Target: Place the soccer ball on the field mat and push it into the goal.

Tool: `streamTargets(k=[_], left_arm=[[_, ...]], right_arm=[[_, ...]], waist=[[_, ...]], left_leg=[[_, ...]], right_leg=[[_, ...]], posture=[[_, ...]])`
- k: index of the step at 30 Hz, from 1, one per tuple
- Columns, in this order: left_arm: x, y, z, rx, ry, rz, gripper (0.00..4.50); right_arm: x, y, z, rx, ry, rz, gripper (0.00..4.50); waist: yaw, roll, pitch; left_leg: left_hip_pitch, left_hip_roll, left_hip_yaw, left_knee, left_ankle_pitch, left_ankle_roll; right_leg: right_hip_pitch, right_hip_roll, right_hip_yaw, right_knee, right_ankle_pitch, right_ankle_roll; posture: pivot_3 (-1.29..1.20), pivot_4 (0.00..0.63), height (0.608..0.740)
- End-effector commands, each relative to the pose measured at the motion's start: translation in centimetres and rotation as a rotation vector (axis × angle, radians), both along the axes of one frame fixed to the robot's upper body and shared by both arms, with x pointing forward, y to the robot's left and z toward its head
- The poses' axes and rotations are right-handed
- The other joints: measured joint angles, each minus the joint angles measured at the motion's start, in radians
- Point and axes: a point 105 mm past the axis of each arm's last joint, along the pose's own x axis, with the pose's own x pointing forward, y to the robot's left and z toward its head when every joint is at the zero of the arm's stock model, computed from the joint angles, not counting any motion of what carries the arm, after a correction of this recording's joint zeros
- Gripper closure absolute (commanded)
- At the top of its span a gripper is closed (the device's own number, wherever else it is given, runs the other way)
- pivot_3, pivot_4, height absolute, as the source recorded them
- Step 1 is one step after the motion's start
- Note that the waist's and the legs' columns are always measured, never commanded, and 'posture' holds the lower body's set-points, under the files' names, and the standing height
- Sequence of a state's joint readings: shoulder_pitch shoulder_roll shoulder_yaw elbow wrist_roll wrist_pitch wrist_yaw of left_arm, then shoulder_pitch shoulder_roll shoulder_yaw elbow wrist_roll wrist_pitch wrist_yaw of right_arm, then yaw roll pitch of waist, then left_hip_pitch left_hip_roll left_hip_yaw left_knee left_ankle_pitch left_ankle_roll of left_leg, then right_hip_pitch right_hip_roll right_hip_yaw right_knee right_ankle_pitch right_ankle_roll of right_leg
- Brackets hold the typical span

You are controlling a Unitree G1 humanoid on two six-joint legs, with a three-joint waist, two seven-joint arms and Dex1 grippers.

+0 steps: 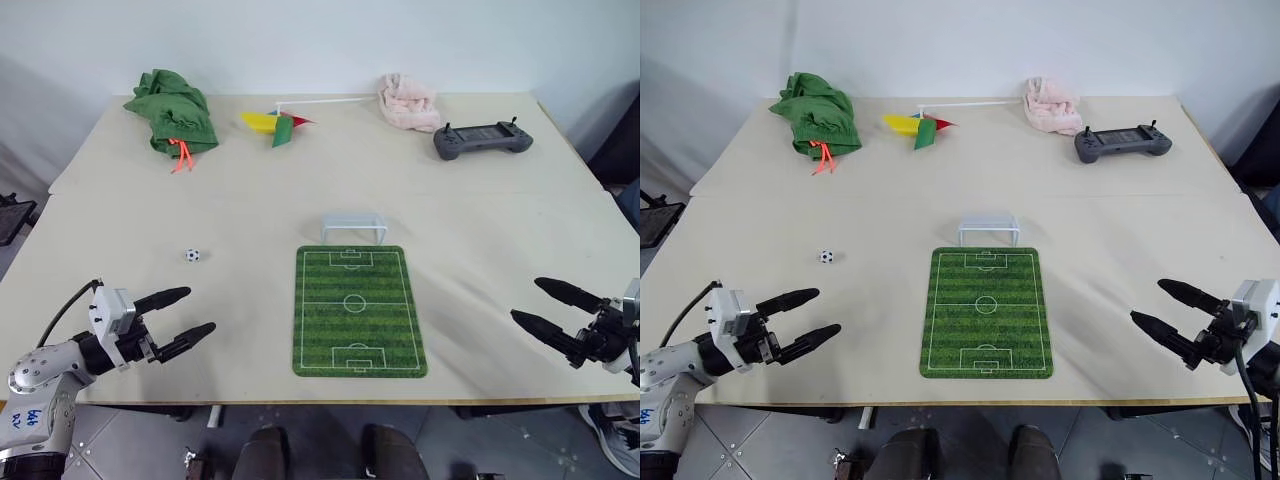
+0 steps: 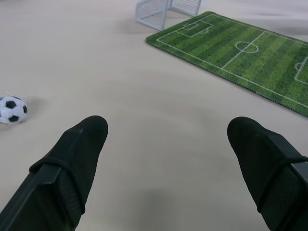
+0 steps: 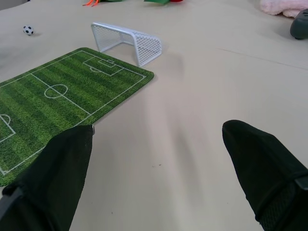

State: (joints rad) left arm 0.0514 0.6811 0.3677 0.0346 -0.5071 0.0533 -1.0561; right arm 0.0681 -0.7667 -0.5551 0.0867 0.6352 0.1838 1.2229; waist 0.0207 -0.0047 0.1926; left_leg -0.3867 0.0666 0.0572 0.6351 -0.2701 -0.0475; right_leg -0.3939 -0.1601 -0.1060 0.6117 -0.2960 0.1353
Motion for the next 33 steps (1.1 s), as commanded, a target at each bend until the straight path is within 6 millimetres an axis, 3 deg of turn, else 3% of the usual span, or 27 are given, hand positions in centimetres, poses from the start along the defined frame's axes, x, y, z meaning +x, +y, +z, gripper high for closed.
streamTargets(k=[1,6,12,18,22,33], left_arm=[[-0.2,0.6,2.2,0.012,-0.062,0.025,0.05],[0.2,1.5,3.7,0.026,-0.107,0.098,0.05],[1.0,3.4,5.1,0.029,-0.138,0.214,0.05],[2.2,5.1,4.8,0.033,-0.114,0.319,0.05],[4.1,5.7,4.5,0.041,-0.081,0.362,0.05],[11.2,4.0,3.0,0.082,0.015,0.324,0.05]], right_arm=[[0.2,0.0,1.3,-0.024,-0.035,0.012,0.0],[0.2,0.4,1.6,-0.02,-0.046,0.045,0.0],[-0.6,2.5,3.0,-0.027,-0.091,0.181,0.0],[-1.0,3.7,3.5,-0.005,-0.12,0.2,0.0],[-1.1,3.8,2.9,0.001,-0.111,0.178,0.0],[-2.2,4.4,2.2,0.027,-0.13,0.136,0.0]], waist=[[0.0,0.0,0.0],[0.001,0.0,0.0],[0.001,0.0,0.0],[0.002,0.0,0.0],[0.004,-0.001,0.001],[0.0,-0.003,0.001]], left_leg=[[0.0,0.0,0.0,0.0,0.0,0.0],[0.0,0.0,0.0,0.0,0.0,0.0],[0.0,0.0,0.0,0.0,0.0,0.0],[0.0,0.0,0.0,0.0,0.0,0.0],[0.0,0.0,0.0,0.0,0.0,0.0],[0.0,0.0,0.0,0.0,0.002,-0.004]], right_leg=[[0.0,0.0,0.0,0.0,0.0,0.0],[0.0,0.0,0.0,0.0,0.0,0.0],[0.0,0.0,0.0,0.0,0.0,0.0],[0.0,0.0,0.0,0.0,0.0,0.0],[0.0,0.0,0.0,0.0,0.0,0.0],[0.0,0.001,0.0,0.001,0.001,0.001]], posture=[[0.0,0.15,0.74],[0.0,0.15,0.74],[0.0,0.15,0.74],[0.0,0.15,0.74],[0.0,0.15,0.74],[0.0,0.15,0.74]])
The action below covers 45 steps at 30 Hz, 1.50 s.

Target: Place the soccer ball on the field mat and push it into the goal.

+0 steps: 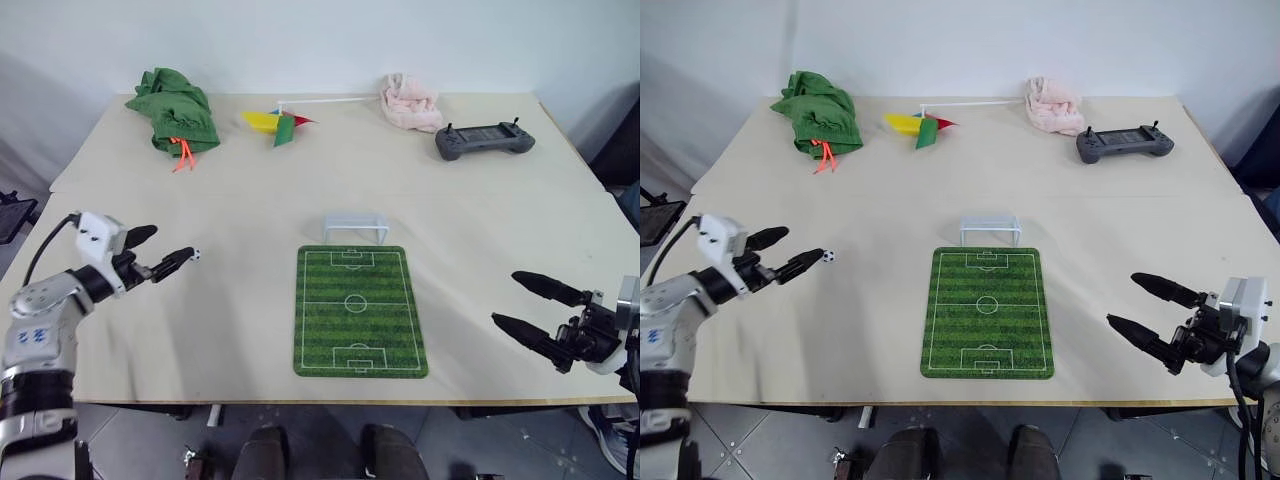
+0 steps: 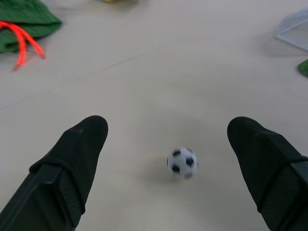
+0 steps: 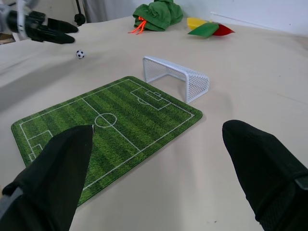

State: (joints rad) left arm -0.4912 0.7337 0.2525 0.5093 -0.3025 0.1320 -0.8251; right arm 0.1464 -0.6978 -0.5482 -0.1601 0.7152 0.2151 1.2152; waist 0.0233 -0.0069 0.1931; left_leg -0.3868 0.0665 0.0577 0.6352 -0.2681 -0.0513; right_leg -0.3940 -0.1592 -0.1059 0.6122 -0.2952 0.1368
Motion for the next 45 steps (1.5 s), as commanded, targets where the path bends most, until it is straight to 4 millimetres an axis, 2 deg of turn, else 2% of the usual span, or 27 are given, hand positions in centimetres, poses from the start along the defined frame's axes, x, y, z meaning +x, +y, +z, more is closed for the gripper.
streamTargets(k=[1,5,10,13,17,23,24,29,32,38,41,43,45], left_arm=[[1.0,0.6,-0.9,0.04,0.036,0.012,0.05],[2.0,0.5,-1.9,0.07,0.08,0.007,0.05],[2.0,0.2,-2.8,0.108,0.131,-0.042,0.05],[1.8,0.0,-3.3,0.115,0.16,-0.063,0.63],[1.7,0.2,-3.8,0.128,0.188,-0.059,1.8],[1.4,0.4,-3.0,0.145,0.171,-0.086,3.57],[1.2,0.1,-2.5,0.136,0.15,-0.116,3.62],[-0.6,-2.8,-0.3,0.081,0.056,-0.308,3.62],[-2.8,-5.4,-0.3,0.062,0.038,-0.454,3.62],[-6.4,-9.9,-0.9,0.025,0.039,-0.587,3.62],[-7.6,-11.7,-0.8,0.009,0.027,-0.63,3.62],[-8.7,-14.2,-0.8,-0.01,0.018,-0.696,3.62],[-9.4,-15.9,-0.6,-0.019,0.004,-0.737,3.62]], right_arm=[[-0.6,0.0,0.8,-0.002,-0.052,-0.018,0.0],[-1.3,-0.5,0.5,-0.006,-0.046,-0.058,0.0],[-1.7,-0.9,0.5,-0.01,-0.042,-0.093,0.0],[-1.8,-1.3,0.3,-0.014,-0.035,-0.112,0.0],[-1.7,-1.6,0.2,-0.014,-0.035,-0.127,0.0],[-1.3,-2.1,0.4,-0.026,-0.037,-0.126,0.0],[-1.2,-2.2,0.6,-0.03,-0.039,-0.122,0.0],[-1.2,-2.4,1.3,-0.039,-0.046,-0.071,0.0],[-1.4,-1.9,1.6,-0.057,-0.036,-0.001,0.0],[-2.2,-1.3,3.0,-0.062,-0.071,0.102,0.0],[-2.4,-1.4,2.9,-0.063,-0.068,0.092,0.0],[-2.9,-1.2,2.5,-0.056,-0.062,0.104,0.0],[-3.1,-0.9,2.2,-0.047,-0.062,0.113,0.0]], waist=[[-0.003,0.0,0.0],[-0.002,-0.002,0.001],[0.0,-0.004,0.001],[0.0,-0.004,0.001],[0.0,-0.004,0.001],[-0.002,-0.004,0.001],[-0.002,-0.004,0.001],[-0.002,-0.004,0.001],[0.0,-0.004,0.001],[0.0,-0.005,0.001],[0.004,-0.005,0.001],[0.004,-0.005,0.001],[0.004,-0.005,0.001]], left_leg=[[0.0,0.0,0.0,0.0,0.0,0.0],[0.0,0.0,0.001,0.0,0.0,0.0],[0.0,0.0,0.002,0.0,0.0,0.0],[0.0,0.0,0.002,0.0,0.0,0.001],[0.0,0.0,0.002,0.0,-0.001,0.001],[0.001,0.0,0.002,0.0,-0.001,0.001],[0.001,0.0,0.002,0.0,-0.001,0.001],[0.0,0.0,0.002,0.0,0.0,0.0],[0.0,0.0,0.002,0.001,0.0,0.0],[0.0,0.001,0.003,0.003,-0.001,0.002],[0.0,0.001,0.003,0.004,-0.002,0.003],[0.0,0.001,0.003,0.005,-0.002,0.003],[0.0,0.001,0.003,0.007,-0.005,0.006]], right_leg=[[0.0,0.0,0.0,0.0,0.0,0.0],[-0.001,0.0,0.0,0.0,0.0,0.0],[-0.001,0.0,0.001,-0.001,0.001,0.001],[0.0,0.0,0.001,-0.001,0.001,0.001],[0.0,0.0,0.001,0.0,0.001,0.001],[0.0,0.0,0.001,0.001,0.001,0.001],[0.0,0.0,0.001,0.001,0.001,0.001],[-0.001,0.0,0.001,0.001,0.001,0.001],[-0.001,0.0,0.002,0.001,0.001,0.001],[0.0,0.0,0.003,0.001,0.001,0.001],[0.0,0.0,0.003,0.001,0.001,0.001],[0.0,0.0,0.003,0.001,0.001,0.001],[0.001,0.0,0.004,0.001,0.001,0.001]], posture=[[0.0,0.15,0.74],[0.0,0.15,0.74],[0.0,0.15,0.74],[0.0,0.15,0.74],[0.0,0.15,0.74],[0.0,0.15,0.74],[0.0,0.15,0.74],[0.0,0.15,0.74],[0.0,0.15,0.74],[0.0,0.15,0.74],[0.0,0.15,0.74],[0.0,0.15,0.74],[0.0,0.15,0.74]])
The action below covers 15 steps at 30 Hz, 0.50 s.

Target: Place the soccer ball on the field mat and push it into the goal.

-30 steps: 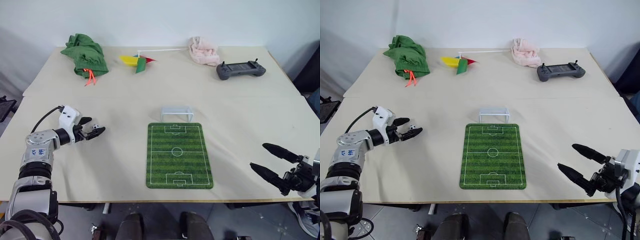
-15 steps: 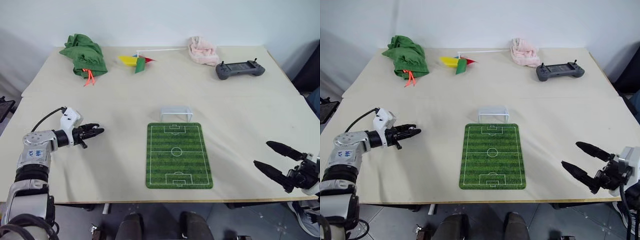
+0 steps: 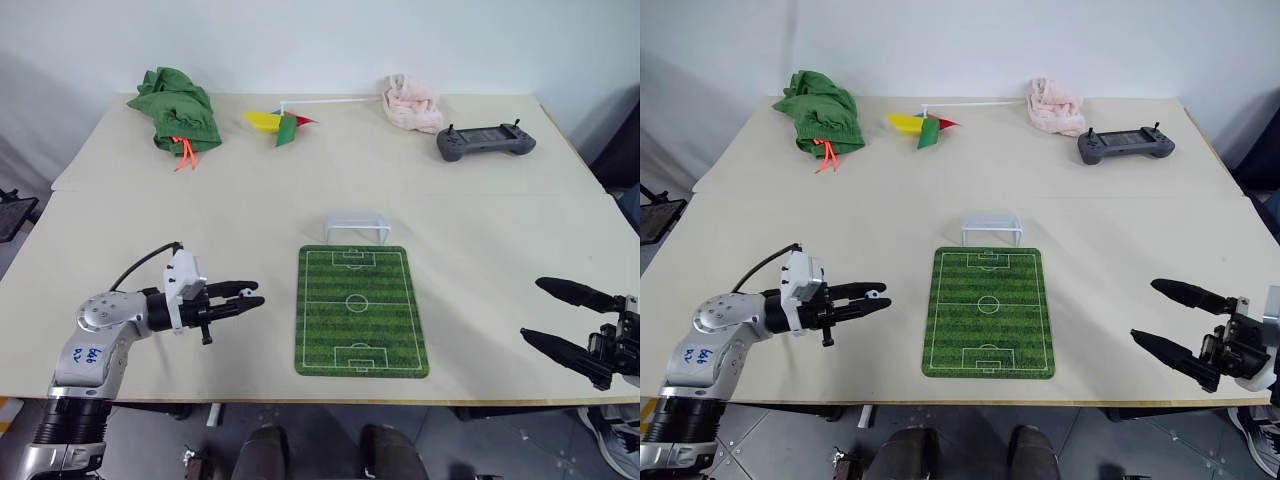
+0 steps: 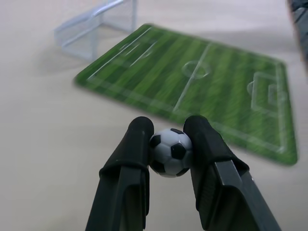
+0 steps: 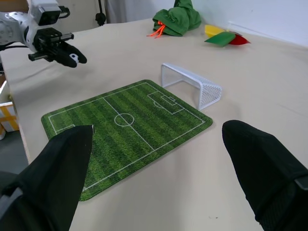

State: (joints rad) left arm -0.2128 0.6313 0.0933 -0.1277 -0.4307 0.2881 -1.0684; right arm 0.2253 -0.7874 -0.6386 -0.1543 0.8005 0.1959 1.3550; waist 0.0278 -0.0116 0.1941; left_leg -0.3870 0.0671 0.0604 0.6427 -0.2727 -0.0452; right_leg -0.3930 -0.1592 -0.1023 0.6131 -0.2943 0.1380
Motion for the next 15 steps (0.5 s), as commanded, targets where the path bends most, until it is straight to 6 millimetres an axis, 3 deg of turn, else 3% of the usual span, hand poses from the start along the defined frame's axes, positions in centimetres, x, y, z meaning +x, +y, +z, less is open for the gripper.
streamTargets(k=[1,8,15], left_arm=[[-1.4,-3.2,0.9,-0.03,-0.046,-0.095,3.62],[-2.9,-7.5,1.0,-0.003,-0.108,-0.234,3.62],[-4.8,-9.1,-1.2,0.072,-0.106,-0.342,3.62]], right_arm=[[-0.7,0.5,0.5,0.011,-0.046,0.023,0.0],[-1.4,1.4,-0.6,0.072,-0.02,0.006,0.0],[-3.4,2.2,-2.1,0.113,0.044,-0.029,0.0]], waist=[[-0.001,0.0,0.0],[-0.002,0.0,0.0],[0.0,0.0,0.0]], left_leg=[[0.0,0.0,0.0,0.002,-0.001,0.0],[0.0,0.0,0.0,0.005,-0.002,0.001],[-0.001,0.0,0.0,0.005,-0.003,0.0]], right_leg=[[0.001,0.0,0.0,0.0,0.0,0.0],[0.001,0.0,0.001,0.0,0.001,0.001],[0.001,0.0,0.001,-0.001,0.001,0.001]], posture=[[0.0,0.15,0.74],[0.0,0.15,0.74],[0.0,0.15,0.74]])
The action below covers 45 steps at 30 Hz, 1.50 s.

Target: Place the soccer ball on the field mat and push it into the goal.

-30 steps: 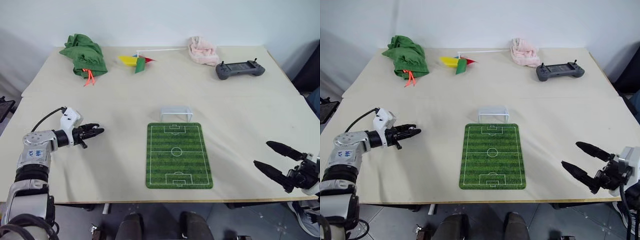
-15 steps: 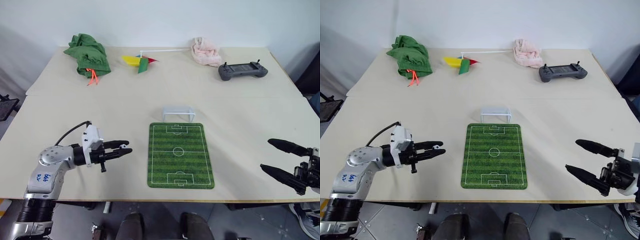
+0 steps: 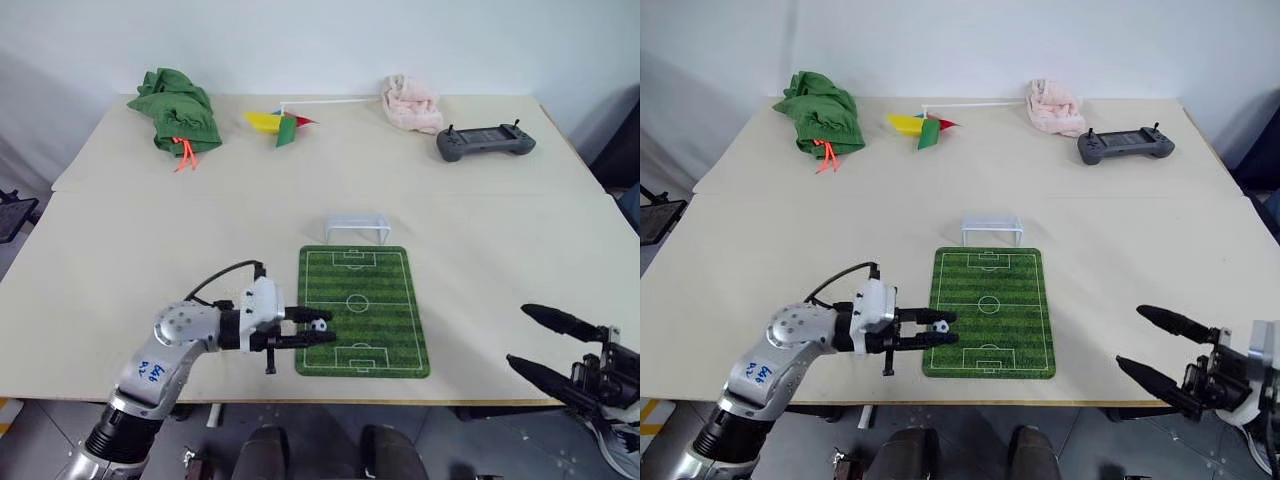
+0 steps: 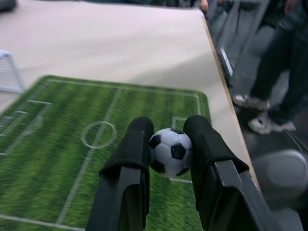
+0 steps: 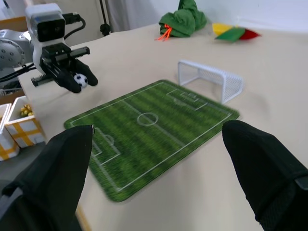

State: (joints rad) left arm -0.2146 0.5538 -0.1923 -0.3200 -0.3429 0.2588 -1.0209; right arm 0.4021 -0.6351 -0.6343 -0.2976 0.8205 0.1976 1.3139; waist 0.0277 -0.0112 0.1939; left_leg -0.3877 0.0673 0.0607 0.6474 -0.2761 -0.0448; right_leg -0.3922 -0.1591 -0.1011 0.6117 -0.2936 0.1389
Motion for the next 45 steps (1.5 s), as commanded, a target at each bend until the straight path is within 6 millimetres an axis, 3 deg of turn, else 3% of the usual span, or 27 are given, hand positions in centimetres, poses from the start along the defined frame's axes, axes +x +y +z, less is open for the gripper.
streamTargets(k=[1,7,16,39,45], left_arm=[[-1.2,-1.1,-0.2,0.023,-0.053,-0.065,3.62],[-1.4,-2.7,-1.9,0.086,-0.077,-0.075,3.62],[-0.9,-5.2,-3.4,0.094,-0.097,0.014,3.62],[-1.9,-6.2,-4.8,0.118,-0.104,0.017,3.62],[-1.2,-6.2,-4.6,0.11,-0.106,0.052,1.73]], right_arm=[[-0.9,0.5,0.4,0.014,-0.018,-0.007,0.0],[-2.4,0.2,-0.5,0.009,0.044,-0.052,0.0],[-4.6,0.1,-0.1,-0.009,0.124,-0.056,0.0],[-5.5,-0.8,0.3,-0.045,0.165,-0.086,0.0],[-5.3,-0.9,0.2,-0.05,0.166,-0.09,0.0]], waist=[[0.0,0.0,0.0],[0.0,0.001,0.0],[0.003,0.001,-0.001],[0.005,0.002,-0.001],[0.009,0.002,-0.001]], left_leg=[[0.0,0.0,0.0,0.0,0.0,0.0],[0.0,0.0,0.0,0.0,-0.001,0.001],[0.0,0.0,0.0,0.0,-0.002,0.002],[-0.001,0.0,0.0,0.0,-0.003,0.002],[-0.001,0.0,0.0,0.0,-0.003,0.002]], right_leg=[[0.0,0.0,0.0,0.0,0.0,0.0],[0.0,0.0,0.0,-0.001,0.0,0.0],[0.0,0.0,0.0,-0.002,0.0,-0.001],[0.0,0.0,0.0,-0.003,-0.001,-0.002],[0.0,0.0,0.0,-0.004,-0.001,-0.002]], posture=[[0.0,0.15,0.74],[0.0,0.15,0.74],[0.0,0.15,0.74],[0.0,0.15,0.74],[0.0,0.15,0.74]])
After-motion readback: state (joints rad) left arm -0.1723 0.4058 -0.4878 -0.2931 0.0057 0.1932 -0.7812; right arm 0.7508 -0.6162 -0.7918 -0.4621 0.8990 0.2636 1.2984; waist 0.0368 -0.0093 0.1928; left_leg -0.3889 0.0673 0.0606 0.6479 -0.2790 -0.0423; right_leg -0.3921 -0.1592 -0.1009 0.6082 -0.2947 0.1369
